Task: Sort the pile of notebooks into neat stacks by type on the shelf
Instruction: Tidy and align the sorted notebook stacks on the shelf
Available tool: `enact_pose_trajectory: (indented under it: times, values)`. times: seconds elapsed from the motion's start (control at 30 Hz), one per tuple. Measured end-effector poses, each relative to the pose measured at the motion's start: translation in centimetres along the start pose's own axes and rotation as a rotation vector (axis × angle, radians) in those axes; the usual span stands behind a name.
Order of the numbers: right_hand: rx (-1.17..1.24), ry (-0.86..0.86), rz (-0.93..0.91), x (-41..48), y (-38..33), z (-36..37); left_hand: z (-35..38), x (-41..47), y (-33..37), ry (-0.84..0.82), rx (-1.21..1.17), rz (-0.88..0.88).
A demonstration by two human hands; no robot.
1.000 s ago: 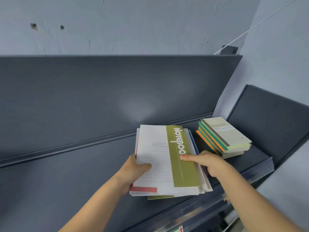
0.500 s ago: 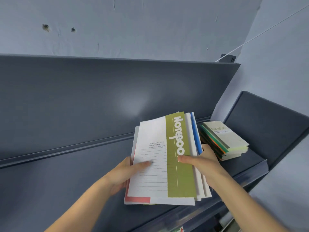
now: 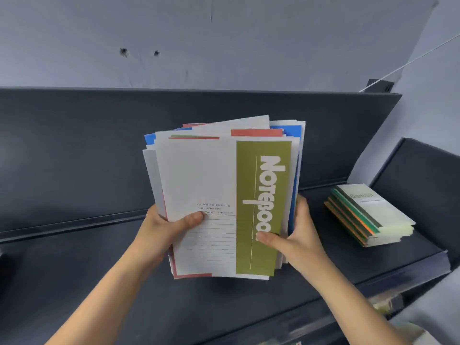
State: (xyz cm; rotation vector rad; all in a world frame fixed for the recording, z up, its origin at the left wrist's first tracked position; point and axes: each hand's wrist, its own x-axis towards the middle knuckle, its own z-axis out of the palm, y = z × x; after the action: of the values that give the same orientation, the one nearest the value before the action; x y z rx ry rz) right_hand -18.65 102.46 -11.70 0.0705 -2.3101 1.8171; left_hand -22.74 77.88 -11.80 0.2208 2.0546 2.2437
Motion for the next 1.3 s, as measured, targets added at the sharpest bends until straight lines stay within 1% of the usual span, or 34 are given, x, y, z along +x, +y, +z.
enact_pose_trajectory:
  times: [0.07,0.13,0.3,0.4,0.57,0.73,0.87,0.97,1.1,1.17,1.3]
  values:
    - [0.034,-0.022,-0.002,0.2,0.7,1.5,-0.9,-0.9,0.0,0.041,0.100,0.075]
    - [0.046,-0.044,0.012,0.4,1.4,2.7,-1.5,-1.5,-0.5,0.081,0.163,0.110]
    - [0.131,-0.117,0.051,1.2,2.0,3.7,-2.4,-1.6,-1.7,0.128,0.191,0.113]
    - [0.166,-0.165,0.081,1.5,2.4,3.7,-2.6,-1.3,-1.8,0.119,0.179,0.104]
    - [0.253,-0.171,0.095,1.4,2.5,3.8,-2.7,-1.2,-1.8,0.101,0.182,0.126]
    - [0.311,-0.185,0.090,1.3,2.0,3.8,-2.5,-1.4,-0.8,0.109,0.114,0.185]
    - [0.316,-0.201,0.085,1.2,1.7,4.9,-1.9,-1.1,-0.8,0.084,0.078,0.187]
    - [0.318,-0.211,0.093,1.1,1.7,5.2,-1.6,-1.2,-1.0,0.095,0.042,0.175]
    - [0.345,-0.215,0.016,1.6,0.3,4.0,-2.6,-1.3,-0.2,0.073,0.129,0.228]
    - [0.354,-0.213,-0.011,1.7,-0.4,4.1,-2.7,-1.2,-0.3,0.058,0.138,0.198]
    - [0.363,-0.210,0.002,1.5,-1.0,4.9,-2.3,-1.5,-0.8,0.040,0.106,0.129]
